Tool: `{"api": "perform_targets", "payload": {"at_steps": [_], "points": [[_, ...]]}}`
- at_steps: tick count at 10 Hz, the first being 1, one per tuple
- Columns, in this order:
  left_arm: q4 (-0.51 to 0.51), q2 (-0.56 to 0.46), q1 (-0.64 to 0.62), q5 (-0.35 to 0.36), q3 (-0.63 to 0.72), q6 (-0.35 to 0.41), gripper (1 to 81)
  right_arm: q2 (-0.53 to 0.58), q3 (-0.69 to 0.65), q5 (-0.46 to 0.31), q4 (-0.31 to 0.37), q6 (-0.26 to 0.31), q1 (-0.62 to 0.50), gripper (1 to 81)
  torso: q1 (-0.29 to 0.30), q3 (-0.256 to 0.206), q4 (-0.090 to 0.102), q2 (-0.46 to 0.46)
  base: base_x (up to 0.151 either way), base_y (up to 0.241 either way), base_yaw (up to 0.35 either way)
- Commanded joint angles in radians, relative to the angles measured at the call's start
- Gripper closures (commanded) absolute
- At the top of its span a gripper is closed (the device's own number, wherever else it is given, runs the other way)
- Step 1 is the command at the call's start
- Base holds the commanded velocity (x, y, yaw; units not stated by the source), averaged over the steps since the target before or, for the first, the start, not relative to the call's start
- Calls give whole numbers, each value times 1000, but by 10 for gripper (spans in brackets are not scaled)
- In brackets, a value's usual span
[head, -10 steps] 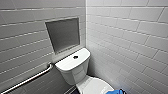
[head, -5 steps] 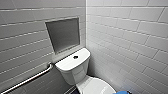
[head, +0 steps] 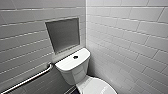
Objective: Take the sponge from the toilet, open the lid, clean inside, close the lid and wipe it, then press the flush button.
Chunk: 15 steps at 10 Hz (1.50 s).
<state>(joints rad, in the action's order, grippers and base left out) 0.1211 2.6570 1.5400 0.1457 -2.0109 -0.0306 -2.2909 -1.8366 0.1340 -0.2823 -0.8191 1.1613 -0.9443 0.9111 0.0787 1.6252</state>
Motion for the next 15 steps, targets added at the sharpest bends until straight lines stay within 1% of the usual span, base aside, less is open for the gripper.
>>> {"api": "perform_targets", "payload": {"at_steps": [1, 2, 3, 4, 6, 8, 9, 10, 11, 12, 15], "points": [[-3, -164, -108, -58, 202, -3, 10, 57, -42, 30, -126, 5, 111, 811, 0, 0, 0, 0, 0, 0, 0], [-12, -201, -155, -55, 233, -21, 10, 46, -54, 76, -133, 3, 168, 811, 0, 0, 0, 0, 0, 0, 0], [-30, -233, -212, -57, 257, -70, 10, 23, -73, 99, -144, 5, 205, 811, 0, 0, 0, 0, 0, 0, 0], [-32, -252, -255, -58, 283, -100, 10, -1, -100, 99, -184, 3, 243, 811, 0, 0, 0, 0, 0, 0, 0], [-34, -259, -327, -61, 311, -176, 10, -55, -156, 108, -225, 3, 327, 811, 0, 0, 0, 0, 0, 0, 0], [-32, -245, -384, -57, 311, -290, 10, -110, -203, 108, -241, 5, 377, 811, 0, 0, 0, 0, 0, 0, 0], [-31, -238, -410, -55, 311, -333, 10, -130, -220, 108, -247, 5, 392, 811, 0, 0, 0, 0, 0, 0, 0], [-31, -230, -430, -52, 310, -350, 10, -149, -240, 108, -247, 6, 400, 811, 0, 0, 0, 0, 0, 0, 0], [-31, -222, -456, -51, 302, -350, 10, -170, -260, 107, -258, 9, 406, 811, 0, 0, 0, 0, 0, 0, 0], [-35, -210, -479, -48, 285, -356, 10, -196, -281, 107, -285, 9, 413, 811, 0, 0, 0, 0, 0, 0, 0], [-37, -154, -551, -48, 236, -437, 10, -253, -366, 108, -288, 9, 436, 811, 0, 0, 0, 0, 0, 0, 0]]}}
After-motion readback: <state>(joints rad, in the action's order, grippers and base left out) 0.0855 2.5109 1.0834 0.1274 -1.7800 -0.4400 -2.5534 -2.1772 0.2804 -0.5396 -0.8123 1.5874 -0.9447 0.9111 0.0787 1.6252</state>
